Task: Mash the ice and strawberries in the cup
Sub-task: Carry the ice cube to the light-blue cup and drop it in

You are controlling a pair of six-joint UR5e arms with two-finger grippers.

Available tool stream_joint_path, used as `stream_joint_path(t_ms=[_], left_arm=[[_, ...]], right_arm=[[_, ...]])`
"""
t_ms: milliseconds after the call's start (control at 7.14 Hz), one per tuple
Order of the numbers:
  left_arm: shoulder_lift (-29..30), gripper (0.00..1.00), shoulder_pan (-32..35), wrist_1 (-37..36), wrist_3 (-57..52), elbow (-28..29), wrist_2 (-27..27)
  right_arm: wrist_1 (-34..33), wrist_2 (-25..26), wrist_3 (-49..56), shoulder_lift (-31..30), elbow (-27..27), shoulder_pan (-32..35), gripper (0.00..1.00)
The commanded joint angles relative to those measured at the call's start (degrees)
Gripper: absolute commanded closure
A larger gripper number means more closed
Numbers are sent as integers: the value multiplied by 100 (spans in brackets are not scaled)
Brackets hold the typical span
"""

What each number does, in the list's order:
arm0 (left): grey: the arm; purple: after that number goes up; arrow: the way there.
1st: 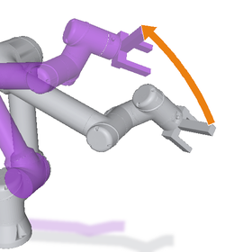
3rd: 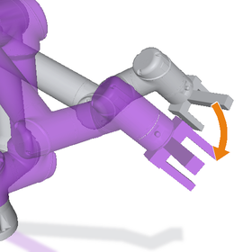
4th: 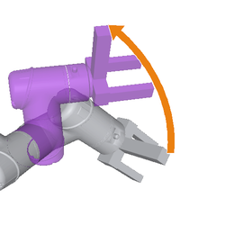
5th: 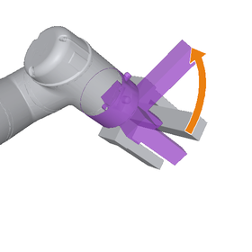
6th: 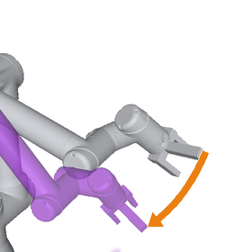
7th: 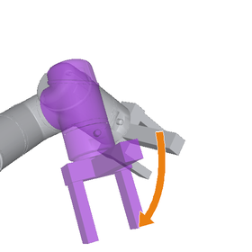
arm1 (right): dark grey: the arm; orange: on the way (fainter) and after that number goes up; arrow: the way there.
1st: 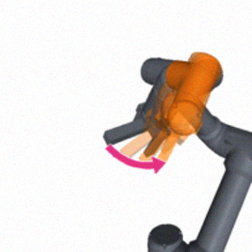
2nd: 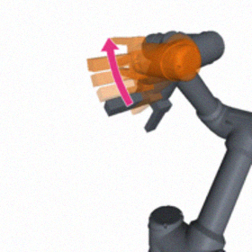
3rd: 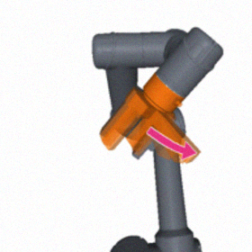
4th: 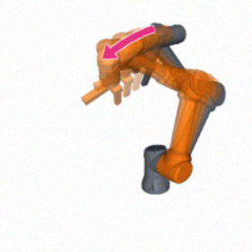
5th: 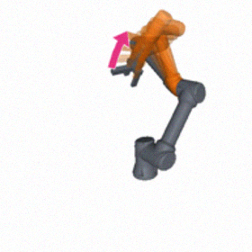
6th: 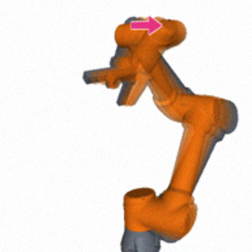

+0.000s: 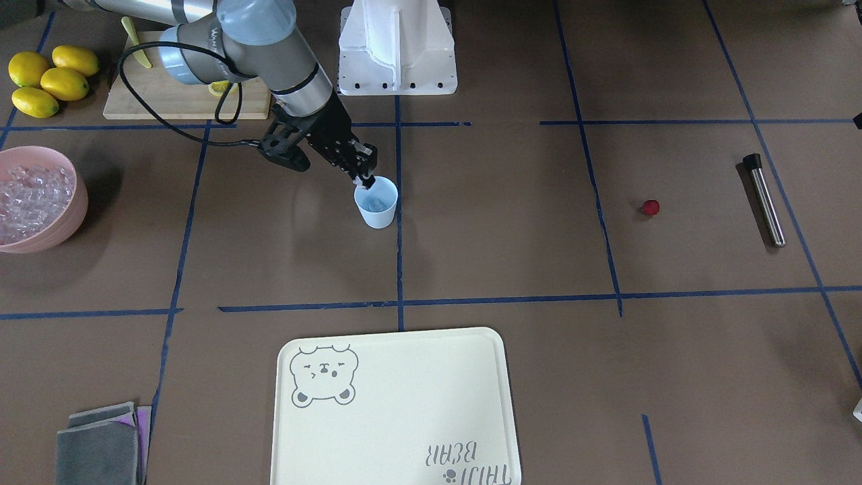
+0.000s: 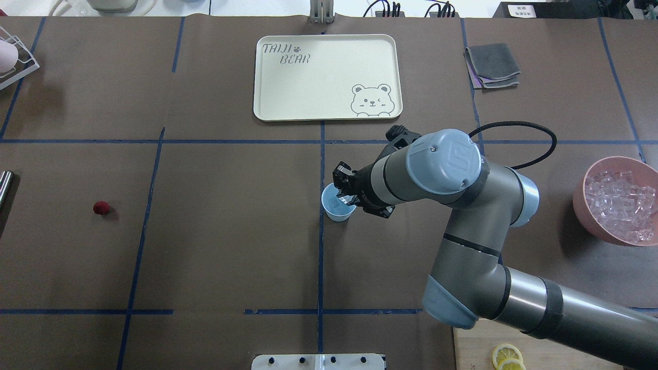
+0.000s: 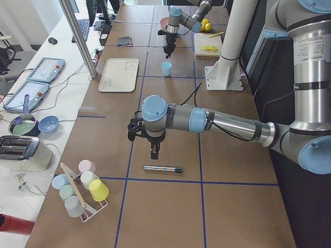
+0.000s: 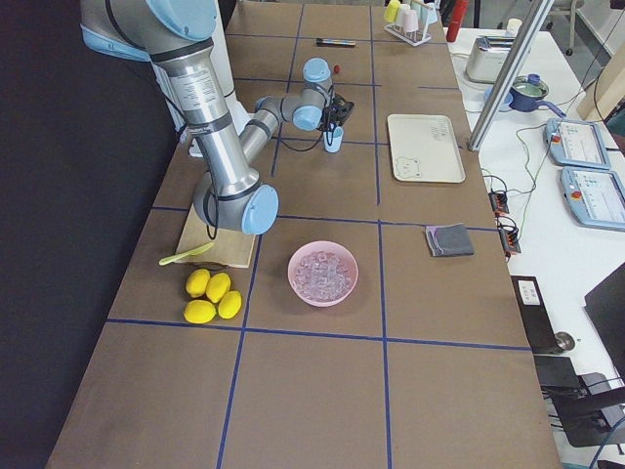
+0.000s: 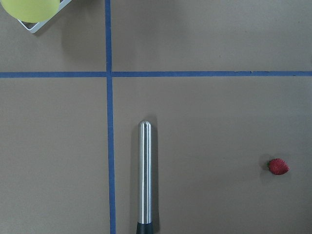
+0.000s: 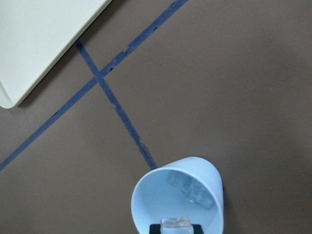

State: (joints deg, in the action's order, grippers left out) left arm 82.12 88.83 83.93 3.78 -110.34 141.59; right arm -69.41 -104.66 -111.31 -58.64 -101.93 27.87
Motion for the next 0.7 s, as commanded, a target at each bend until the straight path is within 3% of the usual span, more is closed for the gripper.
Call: stream_joint_path(t_ms=[0, 140, 280, 420, 560], left_arm=[[-29, 0, 3, 0, 0, -5, 0], [-47, 0, 3, 0, 0, -13, 0], [-47, 0, 3, 0, 0, -13, 0], [-47, 0, -6, 0, 0, -5, 0], [-47, 0, -6, 0, 0, 39, 0]], right_arm=[[-2, 69, -76, 116, 155, -54, 97], [-2, 77, -75, 81, 156, -63, 95], [-2, 77, -67, 72, 165, -63, 9], [-2, 138, -75, 89, 156, -63, 0], [-2, 139, -84, 89, 104, -63, 0]])
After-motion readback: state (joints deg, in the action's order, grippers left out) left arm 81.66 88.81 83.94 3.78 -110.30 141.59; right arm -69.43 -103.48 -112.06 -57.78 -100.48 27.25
